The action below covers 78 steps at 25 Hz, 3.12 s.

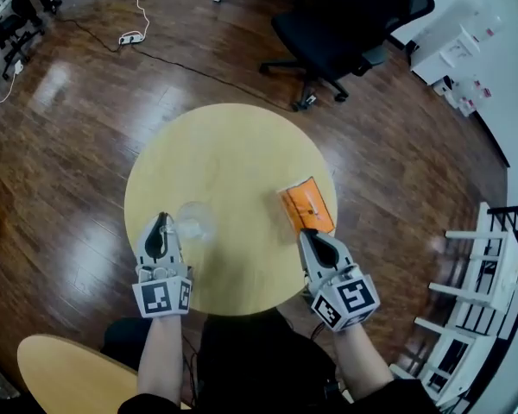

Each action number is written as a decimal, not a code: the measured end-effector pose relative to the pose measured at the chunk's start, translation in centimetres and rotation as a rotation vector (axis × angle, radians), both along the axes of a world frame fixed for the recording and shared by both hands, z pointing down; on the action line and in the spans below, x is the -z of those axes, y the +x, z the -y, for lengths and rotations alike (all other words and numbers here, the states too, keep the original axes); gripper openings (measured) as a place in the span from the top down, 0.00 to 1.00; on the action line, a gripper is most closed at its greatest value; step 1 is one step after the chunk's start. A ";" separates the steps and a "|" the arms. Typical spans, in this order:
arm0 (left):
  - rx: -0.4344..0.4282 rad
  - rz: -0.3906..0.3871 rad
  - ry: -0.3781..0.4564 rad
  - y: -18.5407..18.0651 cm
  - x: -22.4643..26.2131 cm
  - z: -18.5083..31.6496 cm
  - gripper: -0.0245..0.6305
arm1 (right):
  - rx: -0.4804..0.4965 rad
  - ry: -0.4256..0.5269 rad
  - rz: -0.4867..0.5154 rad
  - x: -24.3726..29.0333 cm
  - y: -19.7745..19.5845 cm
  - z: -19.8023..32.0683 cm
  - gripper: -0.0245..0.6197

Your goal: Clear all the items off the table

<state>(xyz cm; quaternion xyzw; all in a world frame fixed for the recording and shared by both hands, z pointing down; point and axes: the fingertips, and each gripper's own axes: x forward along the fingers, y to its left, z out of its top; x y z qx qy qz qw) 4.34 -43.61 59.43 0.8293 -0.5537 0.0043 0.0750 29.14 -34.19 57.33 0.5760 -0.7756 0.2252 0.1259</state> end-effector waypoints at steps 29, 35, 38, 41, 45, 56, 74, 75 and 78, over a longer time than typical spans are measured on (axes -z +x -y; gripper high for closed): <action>0.011 0.058 -0.063 1.4 -8.6 1.3 0.98 | 0.045 -0.128 0.010 -6.1 -2.9 -1.3 0.95; 0.009 0.080 -0.070 1.4 -8.9 1.6 0.97 | 0.048 -0.135 0.009 -6.2 -3.4 -1.4 0.95; -0.004 0.054 -0.109 1.4 -9.1 1.4 0.91 | 0.068 -0.127 -0.009 -5.9 -3.9 -1.5 0.95; -0.002 0.067 -0.118 1.2 -9.2 1.1 0.84 | 0.083 -0.121 -0.024 -5.8 -4.3 -1.6 0.95; 0.018 0.135 -0.090 0.4 -9.2 0.8 0.75 | 0.096 -0.120 -0.015 -6.0 -5.0 -2.0 0.95; 0.025 0.213 -0.113 0.6 -9.7 -2.4 0.74 | 0.110 -0.090 -0.010 -5.1 -4.2 -4.1 0.95; 0.224 0.048 0.064 -3.5 8.0 -13.5 0.79 | 0.257 0.279 0.211 7.9 -2.0 -3.9 0.96; 0.252 0.048 0.086 -4.4 9.2 -14.4 0.79 | 0.271 0.319 0.241 9.0 -2.4 -3.9 0.96; 0.340 0.050 0.138 -7.2 12.1 -17.3 0.81 | 0.334 0.377 0.290 10.7 -4.6 -4.1 0.96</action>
